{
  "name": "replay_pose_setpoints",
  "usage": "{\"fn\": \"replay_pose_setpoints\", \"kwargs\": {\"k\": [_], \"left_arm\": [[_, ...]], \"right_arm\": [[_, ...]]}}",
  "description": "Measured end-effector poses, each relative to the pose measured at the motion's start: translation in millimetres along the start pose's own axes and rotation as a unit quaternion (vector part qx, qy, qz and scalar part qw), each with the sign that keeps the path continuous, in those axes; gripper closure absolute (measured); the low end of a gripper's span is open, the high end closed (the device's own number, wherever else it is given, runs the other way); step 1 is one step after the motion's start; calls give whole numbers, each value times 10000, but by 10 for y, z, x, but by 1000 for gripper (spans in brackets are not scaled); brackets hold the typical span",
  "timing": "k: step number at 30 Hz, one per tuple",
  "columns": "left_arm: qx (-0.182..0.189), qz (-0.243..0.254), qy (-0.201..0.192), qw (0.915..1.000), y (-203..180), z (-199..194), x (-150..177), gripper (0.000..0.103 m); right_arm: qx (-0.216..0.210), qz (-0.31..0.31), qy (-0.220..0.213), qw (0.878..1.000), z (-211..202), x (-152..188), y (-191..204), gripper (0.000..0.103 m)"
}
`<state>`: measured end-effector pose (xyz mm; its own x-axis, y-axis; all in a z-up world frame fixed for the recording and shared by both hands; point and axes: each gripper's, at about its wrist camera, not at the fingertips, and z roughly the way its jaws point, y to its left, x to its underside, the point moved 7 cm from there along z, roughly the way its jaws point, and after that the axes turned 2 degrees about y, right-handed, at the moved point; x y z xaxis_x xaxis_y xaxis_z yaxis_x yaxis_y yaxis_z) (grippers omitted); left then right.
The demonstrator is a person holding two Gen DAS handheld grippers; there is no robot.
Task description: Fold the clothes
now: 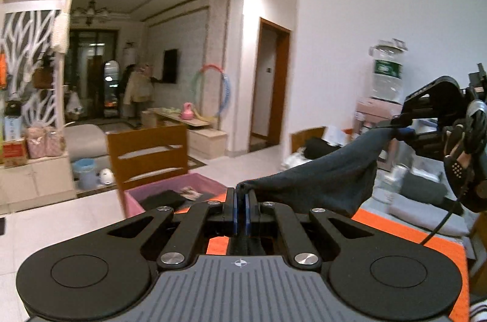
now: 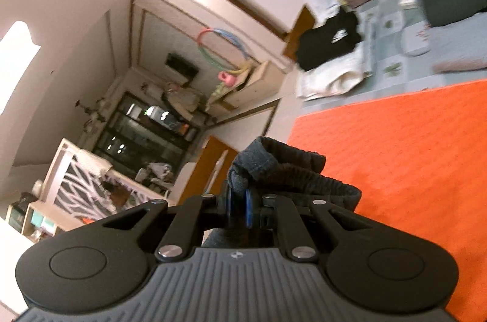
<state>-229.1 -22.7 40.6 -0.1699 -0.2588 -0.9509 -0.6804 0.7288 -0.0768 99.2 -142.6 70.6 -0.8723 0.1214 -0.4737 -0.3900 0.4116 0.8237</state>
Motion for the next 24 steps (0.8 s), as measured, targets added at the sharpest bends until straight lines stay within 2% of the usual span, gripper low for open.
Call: {"fn": "replay_pose_setpoints", "kwargs": {"k": [6, 12, 18, 22, 24], "left_arm": [[-352, -164, 33, 9992, 686, 49, -145, 96], [-639, -128, 33, 9979, 1320, 312, -316, 96], [-821, -55, 53, 9966, 1963, 779, -502, 96], [-846, -174, 140, 9962, 2372, 1190, -646, 96], [-845, -33, 96, 9964, 2516, 1399, -703, 96]], "right_arm": [[-304, -150, 157, 9993, 414, 361, 662, 93], [-592, -72, 362, 9976, 971, 675, 1068, 93], [-796, -36, 494, 9956, 1709, 853, 1382, 93], [-894, -104, 551, 9944, 2232, 891, 1640, 93], [-921, -96, 580, 9940, 2505, 882, 1776, 93]]}}
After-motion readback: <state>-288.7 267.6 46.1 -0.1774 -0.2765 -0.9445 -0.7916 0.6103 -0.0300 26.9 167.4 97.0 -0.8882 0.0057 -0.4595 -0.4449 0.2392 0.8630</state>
